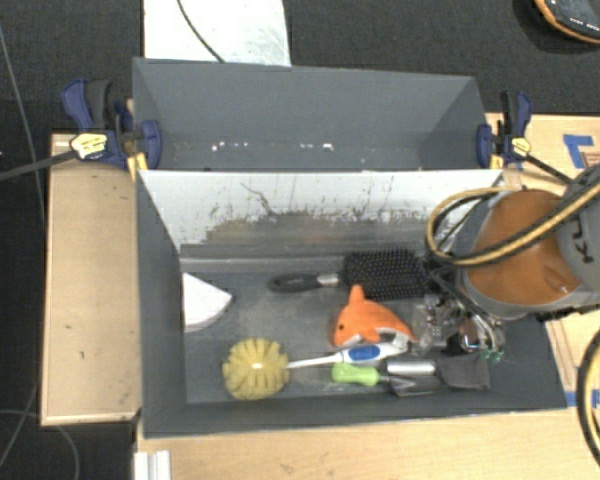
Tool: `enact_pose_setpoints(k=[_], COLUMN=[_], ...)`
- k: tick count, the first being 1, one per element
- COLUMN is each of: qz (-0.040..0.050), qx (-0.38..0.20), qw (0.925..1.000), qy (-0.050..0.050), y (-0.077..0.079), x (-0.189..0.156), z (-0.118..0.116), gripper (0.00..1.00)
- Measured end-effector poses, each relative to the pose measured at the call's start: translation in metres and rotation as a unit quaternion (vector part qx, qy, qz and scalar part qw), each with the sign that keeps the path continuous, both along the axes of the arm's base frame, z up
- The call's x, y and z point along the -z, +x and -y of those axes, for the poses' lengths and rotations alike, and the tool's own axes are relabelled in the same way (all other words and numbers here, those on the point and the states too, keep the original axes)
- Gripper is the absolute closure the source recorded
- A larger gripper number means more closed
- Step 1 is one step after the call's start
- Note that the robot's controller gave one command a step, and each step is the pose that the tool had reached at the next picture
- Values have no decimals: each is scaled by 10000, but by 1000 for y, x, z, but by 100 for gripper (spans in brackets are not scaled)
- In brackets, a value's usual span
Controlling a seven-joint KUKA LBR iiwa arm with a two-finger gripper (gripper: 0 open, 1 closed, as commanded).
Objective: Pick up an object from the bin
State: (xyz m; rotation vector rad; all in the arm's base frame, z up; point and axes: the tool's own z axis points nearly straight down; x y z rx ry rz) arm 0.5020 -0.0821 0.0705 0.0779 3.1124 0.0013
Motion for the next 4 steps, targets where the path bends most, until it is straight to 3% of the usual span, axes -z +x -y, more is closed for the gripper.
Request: enact_pose_setpoints(k=[1,2,3,4], qz=[16,4,8,48], qx=[-1099,-182,-828,-361], qw=[9939,9998,9966,9993], qy=[-43,0,-27,-15], y=[-1,-20,-1,-3], x=[-5,-7,-121,-36], z=[36,39,44,1], gripper=[100,100,100,100])
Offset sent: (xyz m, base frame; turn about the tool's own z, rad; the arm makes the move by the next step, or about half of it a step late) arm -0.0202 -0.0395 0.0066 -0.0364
